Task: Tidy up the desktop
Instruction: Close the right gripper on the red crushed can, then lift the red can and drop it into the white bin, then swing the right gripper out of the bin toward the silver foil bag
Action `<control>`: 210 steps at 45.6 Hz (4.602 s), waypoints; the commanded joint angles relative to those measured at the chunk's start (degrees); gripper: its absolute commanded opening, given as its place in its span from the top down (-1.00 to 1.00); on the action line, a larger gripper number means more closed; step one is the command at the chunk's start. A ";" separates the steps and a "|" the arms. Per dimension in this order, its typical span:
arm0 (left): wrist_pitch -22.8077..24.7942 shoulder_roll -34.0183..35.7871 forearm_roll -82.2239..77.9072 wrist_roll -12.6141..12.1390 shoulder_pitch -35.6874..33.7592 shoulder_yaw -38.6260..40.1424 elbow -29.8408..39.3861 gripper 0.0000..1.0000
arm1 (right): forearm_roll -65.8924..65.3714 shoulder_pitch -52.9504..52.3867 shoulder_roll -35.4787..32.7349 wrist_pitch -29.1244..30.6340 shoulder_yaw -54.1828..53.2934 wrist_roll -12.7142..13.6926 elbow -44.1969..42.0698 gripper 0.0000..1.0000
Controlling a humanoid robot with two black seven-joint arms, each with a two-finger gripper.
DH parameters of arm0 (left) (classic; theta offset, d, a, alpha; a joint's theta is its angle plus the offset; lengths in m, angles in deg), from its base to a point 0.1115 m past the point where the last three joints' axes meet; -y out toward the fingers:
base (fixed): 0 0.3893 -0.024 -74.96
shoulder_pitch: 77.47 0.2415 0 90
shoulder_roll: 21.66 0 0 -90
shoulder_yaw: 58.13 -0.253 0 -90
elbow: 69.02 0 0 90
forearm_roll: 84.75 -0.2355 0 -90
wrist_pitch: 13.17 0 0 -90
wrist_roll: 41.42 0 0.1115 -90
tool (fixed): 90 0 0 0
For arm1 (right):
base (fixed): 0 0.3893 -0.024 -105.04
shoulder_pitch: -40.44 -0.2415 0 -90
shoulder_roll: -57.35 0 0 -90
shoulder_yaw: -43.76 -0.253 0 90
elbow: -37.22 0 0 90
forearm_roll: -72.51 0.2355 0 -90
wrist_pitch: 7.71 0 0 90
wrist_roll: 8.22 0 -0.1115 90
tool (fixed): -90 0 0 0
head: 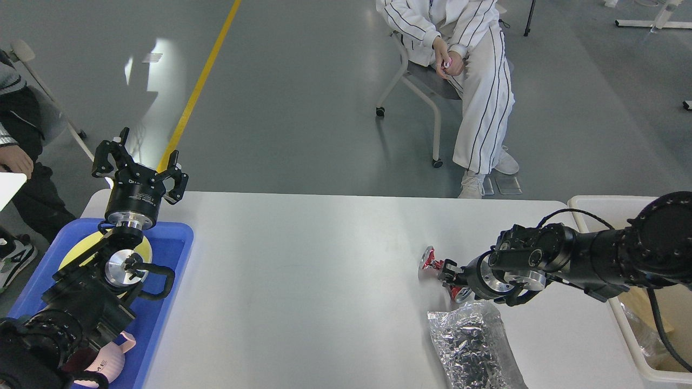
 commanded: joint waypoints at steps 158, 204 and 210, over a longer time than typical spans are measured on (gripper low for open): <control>0.00 0.01 -0.01 0.00 0.00 0.09 0.00 -0.94 | -4.14 30.96 -16.00 -23.01 -25.35 0.01 -47.39 -1.00; 0.09 0.01 -0.01 0.00 0.00 0.09 0.00 -0.94 | -4.75 -11.65 -32.52 -8.33 -5.94 0.98 7.88 -1.00; 0.00 0.01 -0.01 0.00 0.00 0.09 0.00 -0.94 | -4.67 -20.27 -31.64 -7.54 -3.29 0.98 17.29 -1.00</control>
